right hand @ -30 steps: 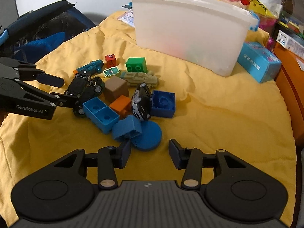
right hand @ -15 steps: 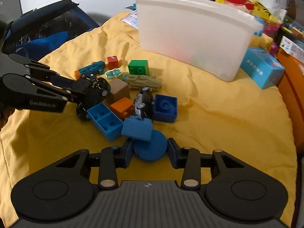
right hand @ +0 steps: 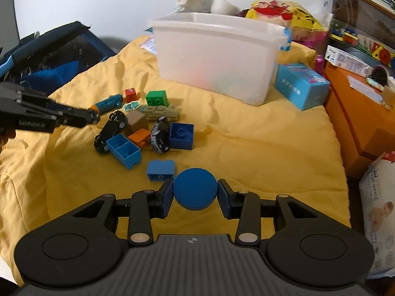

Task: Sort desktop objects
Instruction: 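Grasp black toy car with left tool while right tool grasps blue round disc, then carry black car and blue disc over the white bin and release both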

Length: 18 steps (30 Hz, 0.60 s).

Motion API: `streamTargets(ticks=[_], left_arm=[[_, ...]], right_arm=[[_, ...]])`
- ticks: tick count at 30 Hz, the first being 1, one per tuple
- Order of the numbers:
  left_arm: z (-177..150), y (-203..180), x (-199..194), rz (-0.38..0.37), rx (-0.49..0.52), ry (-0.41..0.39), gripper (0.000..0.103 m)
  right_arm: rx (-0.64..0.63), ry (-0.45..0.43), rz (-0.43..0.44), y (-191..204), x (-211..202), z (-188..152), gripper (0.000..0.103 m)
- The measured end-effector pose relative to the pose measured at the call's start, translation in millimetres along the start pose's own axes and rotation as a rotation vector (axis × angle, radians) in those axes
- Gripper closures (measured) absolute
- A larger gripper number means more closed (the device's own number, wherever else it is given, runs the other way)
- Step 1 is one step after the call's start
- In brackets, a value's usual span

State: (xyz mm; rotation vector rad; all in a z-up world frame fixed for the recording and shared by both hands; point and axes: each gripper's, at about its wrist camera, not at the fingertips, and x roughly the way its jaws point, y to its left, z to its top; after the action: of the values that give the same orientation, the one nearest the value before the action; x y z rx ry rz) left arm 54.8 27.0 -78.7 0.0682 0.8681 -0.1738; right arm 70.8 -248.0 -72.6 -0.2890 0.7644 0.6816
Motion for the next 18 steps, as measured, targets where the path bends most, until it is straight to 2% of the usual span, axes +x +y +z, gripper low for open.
streamTargets(ticks=[1, 2, 4, 7, 9, 15, 18], left_arm=[[-2, -1, 4, 0.006, 0.002, 0.020, 0.065], [-3, -3, 7, 0.020, 0.011, 0.029, 0.056], [-5, -5, 12, 0.044, 0.026, 0.029, 0.051], [-5, -4, 18, 0.054, 0.018, 0.026, 0.052], [-6, -6, 19, 0.045, 0.032, 0.021, 0.065], [-4, -8, 7, 0.034, 0.029, -0.008, 0.066], [3, -6, -10, 0.028, 0.004, -0.050, 0.066]], right_arm=[[0.004, 0.001, 0.002, -1, 0, 0, 0.061], [0.007, 0.002, 0.001, -1, -1, -1, 0.061], [0.010, 0.007, 0.004, 0, -1, -3, 0.061], [0.013, 0.009, 0.008, 3, -2, -5, 0.061], [0.012, 0.009, 0.011, 5, -3, -5, 0.061], [0.020, 0.000, 0.015, 7, -8, -4, 0.061], [0.033, -0.017, 0.014, 5, -11, 1, 0.061]])
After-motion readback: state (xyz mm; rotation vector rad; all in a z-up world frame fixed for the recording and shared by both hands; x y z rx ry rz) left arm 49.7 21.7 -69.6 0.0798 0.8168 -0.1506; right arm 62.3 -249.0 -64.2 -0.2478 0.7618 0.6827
